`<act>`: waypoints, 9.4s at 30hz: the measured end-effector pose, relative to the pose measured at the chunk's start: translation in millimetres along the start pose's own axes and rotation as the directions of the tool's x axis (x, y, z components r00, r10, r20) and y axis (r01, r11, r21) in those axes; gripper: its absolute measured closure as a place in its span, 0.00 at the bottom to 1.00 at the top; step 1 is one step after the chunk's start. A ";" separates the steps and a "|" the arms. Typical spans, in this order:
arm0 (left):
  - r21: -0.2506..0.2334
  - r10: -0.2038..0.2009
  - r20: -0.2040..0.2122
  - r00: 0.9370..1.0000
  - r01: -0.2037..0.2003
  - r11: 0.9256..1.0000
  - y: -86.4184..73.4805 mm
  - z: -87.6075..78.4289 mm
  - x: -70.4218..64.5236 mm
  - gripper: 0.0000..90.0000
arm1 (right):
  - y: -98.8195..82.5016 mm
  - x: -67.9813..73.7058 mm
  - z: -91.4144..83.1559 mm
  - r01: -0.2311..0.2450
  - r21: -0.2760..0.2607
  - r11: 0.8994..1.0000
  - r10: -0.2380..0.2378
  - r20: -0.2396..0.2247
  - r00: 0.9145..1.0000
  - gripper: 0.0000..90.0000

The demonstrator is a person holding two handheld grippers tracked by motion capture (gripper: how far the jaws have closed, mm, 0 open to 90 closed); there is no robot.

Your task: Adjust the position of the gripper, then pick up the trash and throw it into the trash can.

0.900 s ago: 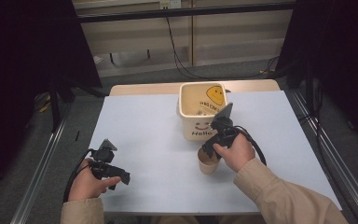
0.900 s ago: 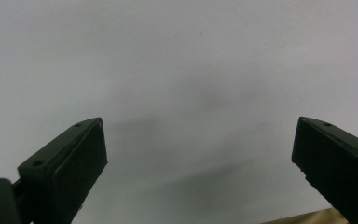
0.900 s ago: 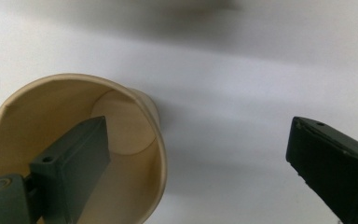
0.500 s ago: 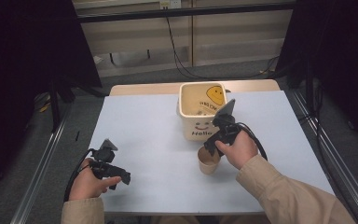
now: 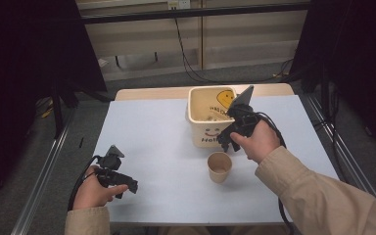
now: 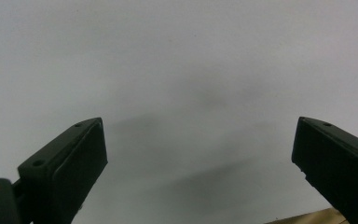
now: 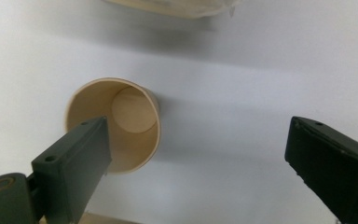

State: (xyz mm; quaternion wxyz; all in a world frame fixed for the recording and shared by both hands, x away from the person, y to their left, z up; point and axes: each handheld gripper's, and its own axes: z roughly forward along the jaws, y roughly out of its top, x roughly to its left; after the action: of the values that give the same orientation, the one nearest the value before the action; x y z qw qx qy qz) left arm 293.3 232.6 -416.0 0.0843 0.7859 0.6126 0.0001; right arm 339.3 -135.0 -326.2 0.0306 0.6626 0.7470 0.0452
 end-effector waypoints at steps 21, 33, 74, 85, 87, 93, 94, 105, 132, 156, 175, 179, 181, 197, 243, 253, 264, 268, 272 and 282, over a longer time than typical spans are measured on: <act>0.008 0.020 -0.010 1.000 -0.020 1.000 0.6 0.2 -0.6 0.03 | 8.6 14.0 -34.1 0.020 -0.012 1.000 -0.021 -0.013 1.000 0.07; 0.015 0.017 0.003 1.000 -0.017 1.000 -0.1 -1.4 2.0 0.03 | 11.7 45.6 -32.5 0.084 -0.018 0.996 -0.084 -0.003 0.996 0.07; -0.008 -0.001 -0.010 1.000 0.000 1.000 -3.7 -2.9 2.1 0.03 | -1.9 50.2 37.2 0.088 0.034 0.996 -0.087 -0.032 0.996 0.06; -0.015 0.004 -0.013 1.000 -0.005 1.000 -3.9 -4.7 2.5 0.03 | -5.7 55.8 52.1 0.099 0.044 0.994 -0.097 -0.035 0.995 0.08; -0.014 0.001 -0.009 1.000 -0.001 1.000 -4.2 -4.7 2.7 0.03 | -6.6 57.0 54.5 0.102 0.052 0.993 -0.101 -0.030 0.994 0.08; -0.017 0.000 -0.002 1.000 0.000 1.000 -4.4 -6.0 1.9 0.03 | -9.6 60.4 61.9 0.119 0.068 0.991 -0.118 -0.015 0.993 0.13; -0.015 0.000 -0.005 1.000 0.000 1.000 -4.3 -6.2 2.0 0.03 | -10.5 61.1 63.5 0.125 0.068 0.990 -0.125 -0.010 0.992 0.16; -0.016 -0.002 -0.001 1.000 0.002 1.000 -4.1 -6.3 1.2 0.03 | -12.0 54.8 57.6 0.152 0.102 0.983 -0.153 0.006 0.988 0.24; -0.012 0.028 -0.016 0.999 -0.029 1.000 -3.1 -5.4 1.3 0.03 | 13.3 37.5 -15.4 0.202 0.141 0.969 -0.198 -0.048 0.979 0.24; -0.008 0.035 0.000 0.999 -0.035 0.999 -2.7 -7.0 2.0 0.03 | 44.6 24.8 -80.6 0.219 0.145 0.965 -0.218 -0.024 0.976 0.24; -0.020 0.036 0.003 0.999 -0.036 0.999 -2.3 -7.4 2.4 0.03 | 73.2 27.2 -123.4 0.218 0.131 0.967 -0.221 0.005 0.975 0.25; -0.024 0.030 0.007 1.000 -0.030 0.999 -2.3 -6.7 1.9 0.03 | 79.4 26.9 -129.0 0.210 0.128 0.969 -0.213 0.011 0.977 0.25; -0.020 0.027 0.009 1.000 -0.027 0.999 -2.1 -6.5 1.6 0.03 | 81.8 26.6 -131.0 0.214 0.127 0.969 -0.217 0.013 0.976 0.25; -0.009 0.047 0.007 0.999 -0.047 0.999 -0.6 -7.3 1.9 0.03 | 97.0 25.1 -138.7 0.215 0.114 0.970 -0.219 0.027 0.975 0.24; -0.037 0.027 0.021 0.999 -0.026 0.999 -1.1 -10.3 6.5 0.03 | 153.8 17.8 -58.3 0.150 0.123 0.981 -0.156 0.039 0.987 0.23; -0.034 0.045 0.010 0.999 -0.045 0.998 -0.7 -10.3 5.5 0.03 | 152.9 14.1 -58.4 0.144 0.110 0.983 -0.148 0.025 0.989 0.22; -0.032 0.059 0.005 0.998 -0.059 0.998 -0.5 -12.2 6.5 0.03 | 153.8 12.1 -63.6 0.138 0.104 0.985 -0.141 0.025 0.990 0.10; -0.045 0.055 0.005 0.998 -0.055 0.998 -1.4 -12.2 6.0 0.03 | 152.3 10.6 -68.2 0.129 0.108 0.986 -0.131 0.018 0.991 0.10; -0.042 0.053 0.006 0.999 -0.053 0.998 -1.7 -13.4 5.9 0.03 | 150.2 8.7 -76.8 0.130 0.100 0.987 -0.132 0.019 0.991 0.10; -0.039 0.056 0.007 0.998 -0.056 0.998 -1.0 -12.7 3.8 0.03 | 147.4 4.3 -119.2 0.116 0.058 0.992 -0.116 0.013 0.993 0.10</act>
State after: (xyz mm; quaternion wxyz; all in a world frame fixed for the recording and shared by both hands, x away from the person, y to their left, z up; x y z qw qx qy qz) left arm 292.0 238.2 -404.0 0.1020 0.8009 0.5899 0.0114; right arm 471.7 -116.6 -191.7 0.0206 0.6190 0.7849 0.0165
